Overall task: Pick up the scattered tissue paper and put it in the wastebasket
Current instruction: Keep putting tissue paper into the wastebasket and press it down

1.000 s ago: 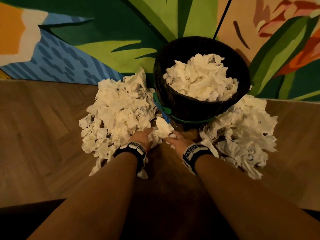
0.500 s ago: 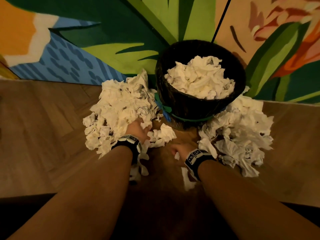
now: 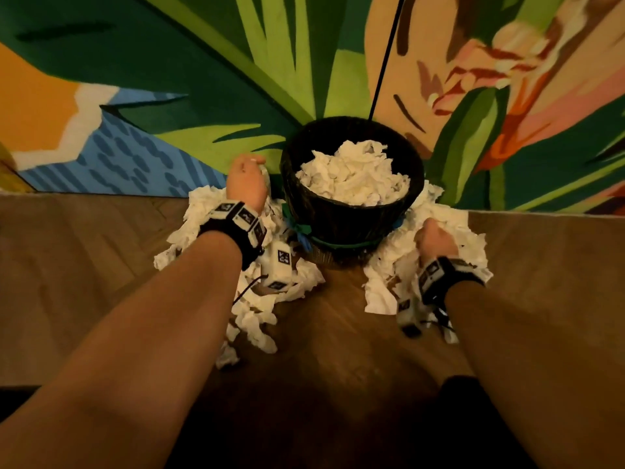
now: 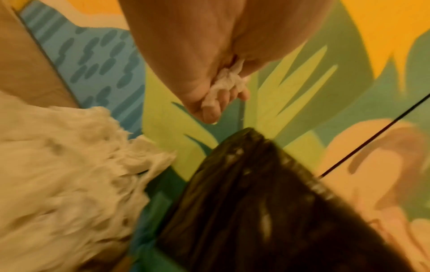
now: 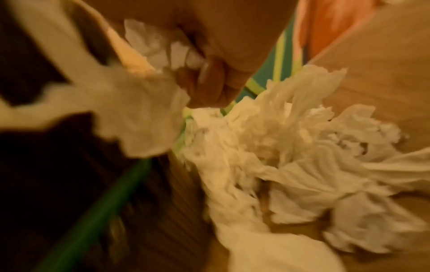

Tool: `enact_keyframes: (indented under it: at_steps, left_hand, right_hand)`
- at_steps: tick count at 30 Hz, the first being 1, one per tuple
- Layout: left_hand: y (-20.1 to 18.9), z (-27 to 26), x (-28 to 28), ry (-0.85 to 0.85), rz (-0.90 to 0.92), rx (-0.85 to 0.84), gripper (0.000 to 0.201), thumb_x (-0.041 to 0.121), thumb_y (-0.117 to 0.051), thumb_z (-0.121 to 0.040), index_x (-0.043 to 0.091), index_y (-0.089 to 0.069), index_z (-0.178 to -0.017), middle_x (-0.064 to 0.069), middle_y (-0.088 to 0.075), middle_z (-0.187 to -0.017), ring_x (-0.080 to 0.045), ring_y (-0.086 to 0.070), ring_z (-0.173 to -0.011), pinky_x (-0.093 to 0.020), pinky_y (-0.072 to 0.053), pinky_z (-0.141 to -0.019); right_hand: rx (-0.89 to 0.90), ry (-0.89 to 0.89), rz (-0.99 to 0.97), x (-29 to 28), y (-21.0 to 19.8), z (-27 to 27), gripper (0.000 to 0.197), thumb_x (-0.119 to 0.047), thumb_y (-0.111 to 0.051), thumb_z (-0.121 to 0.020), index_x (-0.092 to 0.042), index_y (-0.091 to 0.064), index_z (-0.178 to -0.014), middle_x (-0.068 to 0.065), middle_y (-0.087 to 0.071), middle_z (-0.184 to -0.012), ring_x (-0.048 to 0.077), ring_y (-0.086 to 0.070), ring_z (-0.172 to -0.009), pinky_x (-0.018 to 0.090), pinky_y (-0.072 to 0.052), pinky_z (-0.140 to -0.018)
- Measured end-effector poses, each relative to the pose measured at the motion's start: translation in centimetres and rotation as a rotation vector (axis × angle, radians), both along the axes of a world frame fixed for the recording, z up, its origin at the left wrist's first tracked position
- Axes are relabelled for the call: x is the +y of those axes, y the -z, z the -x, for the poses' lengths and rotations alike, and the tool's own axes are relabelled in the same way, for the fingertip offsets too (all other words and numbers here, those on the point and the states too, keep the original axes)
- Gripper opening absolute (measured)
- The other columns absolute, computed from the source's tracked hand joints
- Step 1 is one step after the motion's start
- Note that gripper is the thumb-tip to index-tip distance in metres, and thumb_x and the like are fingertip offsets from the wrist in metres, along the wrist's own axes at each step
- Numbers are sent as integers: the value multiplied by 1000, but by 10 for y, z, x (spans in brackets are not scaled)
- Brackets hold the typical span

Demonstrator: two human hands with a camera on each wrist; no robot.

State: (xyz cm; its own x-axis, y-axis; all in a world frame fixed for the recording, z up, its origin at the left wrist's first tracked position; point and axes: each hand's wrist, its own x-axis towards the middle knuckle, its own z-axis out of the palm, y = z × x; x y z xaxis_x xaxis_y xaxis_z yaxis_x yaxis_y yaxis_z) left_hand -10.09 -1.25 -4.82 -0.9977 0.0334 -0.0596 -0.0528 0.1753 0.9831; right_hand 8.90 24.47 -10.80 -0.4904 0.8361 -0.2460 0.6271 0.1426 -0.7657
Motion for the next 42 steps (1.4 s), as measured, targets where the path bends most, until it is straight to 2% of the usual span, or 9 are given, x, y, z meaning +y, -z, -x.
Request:
enact_keyframes:
  at_steps: [3,11,15,18,23,29,34,38,42]
  left_hand:
    - [-27,-2,18,57,-111,122,21,11,-37,-102,20,-55,-106,1,-53,-83,-10,-55,-55,-31,-49,-58]
    - [-40,-19,66,254,43,316,18,20,-78,-80,23,-60,-83,-5,-72,-85,-16,-67,-74,-29,-55,-66]
    - [-18,-20,72,418,509,377,16,35,-84,-73,30,-69,-75,9,-67,-85,-13,-64,-88,-29,-52,-81]
    - [-14,-20,70,465,731,485,14,44,-75,-80,30,-77,-81,10,-57,-80,-16,-59,-89,-29,-45,-81]
    - [-15,-25,74,583,1122,527,51,42,-32,-95,15,-60,-63,-7,-64,-79,-25,-49,-73,-41,-31,-85]
    - [-18,-24,78,676,1265,454,49,47,-22,-93,18,-46,-63,-3,-47,-69,-24,-49,-76,-46,-28,-91]
    - [-18,-26,73,652,1123,487,50,45,-32,-93,16,-58,-62,-1,-54,-65,-23,-53,-79,-43,-28,-93]
    - [-14,-25,45,410,668,744,34,35,-45,-93,16,-68,-78,-1,-63,-78,-25,-49,-96,-36,-32,-90]
    - [-9,-9,10,146,451,772,25,27,-44,-94,15,-66,-90,-3,-64,-94,-26,-51,-95,-38,-37,-86]
  right_hand:
    - [301,128,146,29,-37,8,30,-14,-34,-98,-20,-51,-75,12,-52,-89,26,-50,-77,31,-42,-68]
    - [651,-44,22,-7,-114,61,16,-13,-43,-97,-27,-43,-104,1,-55,-93,15,-56,-65,24,-49,-55]
    - [304,-421,-349,-37,-95,66,25,-27,-69,-86,-24,-53,-105,-3,-62,-103,17,-60,-86,29,-49,-79]
    - [20,-630,-554,-45,-80,64,19,-43,-61,-88,-28,-70,-96,-2,-70,-97,21,-62,-87,33,-53,-77]
    - [-134,-666,-745,-52,-74,71,43,-40,-41,-93,-15,-76,-93,-3,-56,-128,22,-53,-111,37,-45,-91]
    - [-267,-689,-742,-55,-84,76,28,-29,-45,-85,-23,-72,-88,7,-67,-105,31,-56,-100,42,-45,-93]
    - [-144,-661,-712,-56,-81,70,31,-28,-43,-88,-24,-73,-95,7,-71,-88,31,-62,-86,38,-48,-86]
    - [52,-573,-628,-56,-80,64,26,-30,-47,-89,-30,-73,-95,-4,-66,-73,24,-59,-89,41,-38,-99]
    - [303,-503,-650,-69,-96,63,22,-30,-50,-88,-27,-70,-97,-9,-55,-77,22,-46,-98,33,-31,-87]
